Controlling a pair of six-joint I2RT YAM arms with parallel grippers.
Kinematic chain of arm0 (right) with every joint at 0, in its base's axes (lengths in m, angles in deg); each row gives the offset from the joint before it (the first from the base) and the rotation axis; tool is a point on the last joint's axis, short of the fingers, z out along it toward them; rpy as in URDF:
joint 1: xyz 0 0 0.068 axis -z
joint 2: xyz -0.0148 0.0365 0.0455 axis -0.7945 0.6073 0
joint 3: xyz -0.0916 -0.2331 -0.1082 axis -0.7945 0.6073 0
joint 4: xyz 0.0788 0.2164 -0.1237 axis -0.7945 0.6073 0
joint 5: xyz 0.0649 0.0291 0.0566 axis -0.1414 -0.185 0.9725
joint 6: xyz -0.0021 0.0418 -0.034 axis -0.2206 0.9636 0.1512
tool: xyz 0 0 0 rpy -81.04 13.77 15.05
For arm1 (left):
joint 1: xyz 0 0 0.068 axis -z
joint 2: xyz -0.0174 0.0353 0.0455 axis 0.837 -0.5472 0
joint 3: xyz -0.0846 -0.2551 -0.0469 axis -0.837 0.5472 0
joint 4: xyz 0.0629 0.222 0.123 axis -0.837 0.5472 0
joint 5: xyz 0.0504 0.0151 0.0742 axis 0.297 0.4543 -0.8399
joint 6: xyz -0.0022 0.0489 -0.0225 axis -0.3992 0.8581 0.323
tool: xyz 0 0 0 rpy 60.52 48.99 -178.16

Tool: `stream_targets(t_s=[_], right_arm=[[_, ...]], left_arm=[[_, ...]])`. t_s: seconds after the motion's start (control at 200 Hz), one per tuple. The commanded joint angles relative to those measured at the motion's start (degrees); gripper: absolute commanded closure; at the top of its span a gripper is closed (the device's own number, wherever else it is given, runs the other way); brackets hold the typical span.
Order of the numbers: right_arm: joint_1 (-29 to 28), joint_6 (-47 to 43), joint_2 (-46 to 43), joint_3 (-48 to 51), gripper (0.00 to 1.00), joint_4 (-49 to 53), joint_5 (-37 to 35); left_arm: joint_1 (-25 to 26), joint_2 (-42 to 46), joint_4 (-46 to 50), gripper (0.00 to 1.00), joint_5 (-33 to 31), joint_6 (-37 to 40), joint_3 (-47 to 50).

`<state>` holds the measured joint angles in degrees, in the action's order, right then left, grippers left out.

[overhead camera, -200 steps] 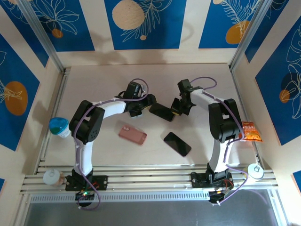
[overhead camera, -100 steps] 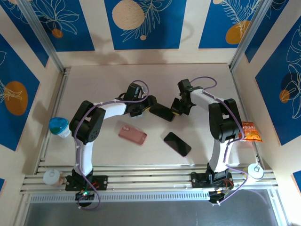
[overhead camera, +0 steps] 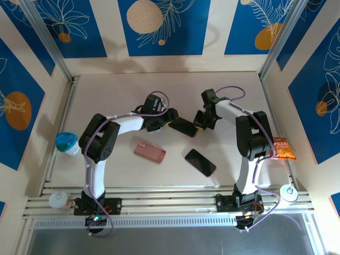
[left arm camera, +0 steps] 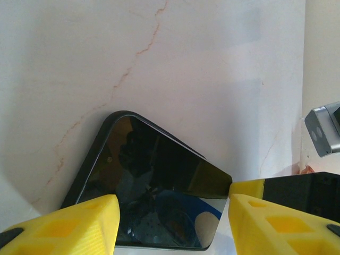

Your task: Put the phone into the phone case

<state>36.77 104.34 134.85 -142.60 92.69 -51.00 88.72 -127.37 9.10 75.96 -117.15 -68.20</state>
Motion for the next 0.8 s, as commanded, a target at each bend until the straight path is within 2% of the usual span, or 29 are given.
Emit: stream_targets(t_s=[0.0,0.39,0.795], right_arm=[[-1.61,-1.26,3.63,0.98,1.0,2.2,-2.87],[-5.87,1.52,6.98,4.32,1.0,3.98,-3.17],[-9.27,5.34,13.8,10.73,1.0,0.57,-0.9]], left_arm=[[0.71,-1.31,-1.82,0.43,1.16,-0.92,0.12],[0.88,-1.6,-3.83,0.43,1.5,-2.13,1.58],[0.81,-2.78,-5.98,0.43,2.23,-3.14,2.44]])
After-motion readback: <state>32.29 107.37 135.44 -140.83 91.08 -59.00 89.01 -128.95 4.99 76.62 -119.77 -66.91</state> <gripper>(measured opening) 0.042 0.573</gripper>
